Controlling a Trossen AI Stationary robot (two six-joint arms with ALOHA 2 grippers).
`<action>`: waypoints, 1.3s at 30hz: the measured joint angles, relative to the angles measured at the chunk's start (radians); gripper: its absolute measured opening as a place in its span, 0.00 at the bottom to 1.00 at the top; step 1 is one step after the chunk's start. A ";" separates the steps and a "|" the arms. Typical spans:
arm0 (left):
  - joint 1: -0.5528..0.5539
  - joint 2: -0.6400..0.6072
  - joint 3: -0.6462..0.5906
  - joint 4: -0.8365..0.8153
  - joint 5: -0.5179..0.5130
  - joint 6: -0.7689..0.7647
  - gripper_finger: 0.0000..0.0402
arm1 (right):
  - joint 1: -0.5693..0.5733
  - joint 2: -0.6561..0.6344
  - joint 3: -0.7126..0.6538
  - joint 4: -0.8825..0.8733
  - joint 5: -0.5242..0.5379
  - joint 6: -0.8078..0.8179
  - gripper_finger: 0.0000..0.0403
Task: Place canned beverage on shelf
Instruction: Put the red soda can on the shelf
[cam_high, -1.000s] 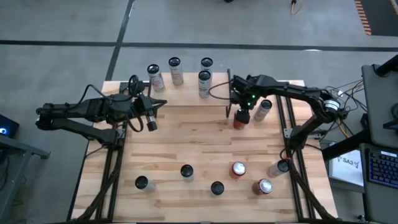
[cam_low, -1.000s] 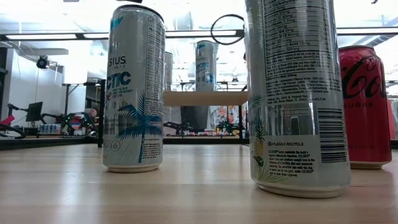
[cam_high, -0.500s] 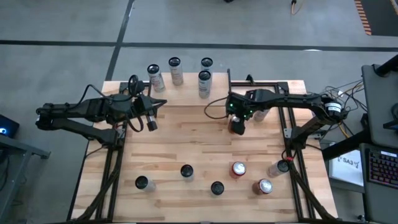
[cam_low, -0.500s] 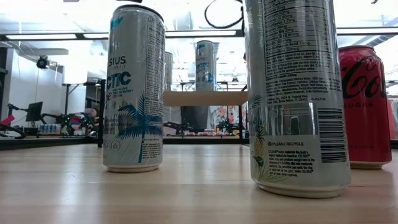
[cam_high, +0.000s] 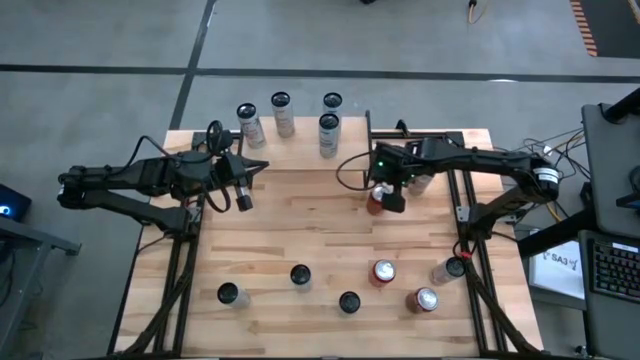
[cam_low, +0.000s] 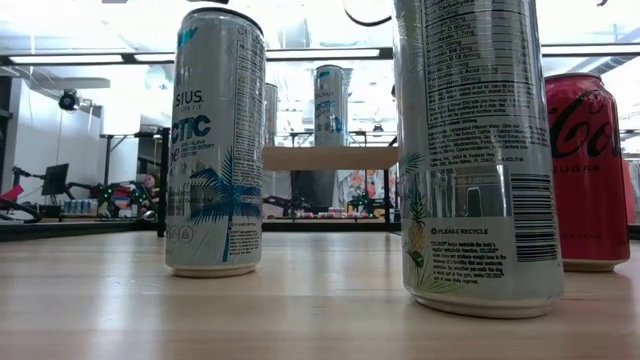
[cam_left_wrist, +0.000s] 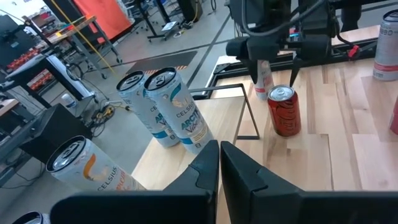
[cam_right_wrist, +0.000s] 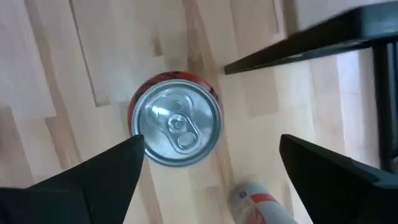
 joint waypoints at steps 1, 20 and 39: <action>0.000 0.000 0.000 0.000 0.000 0.000 0.00 | 0.000 0.004 0.000 0.004 -0.017 0.001 0.90; 0.000 0.000 0.000 0.007 0.020 -0.001 0.00 | 0.000 0.045 -0.172 0.233 -0.069 0.026 0.89; -0.026 0.230 -0.002 0.317 0.294 -0.051 0.40 | 0.209 -0.013 0.210 0.050 0.082 0.114 0.73</action>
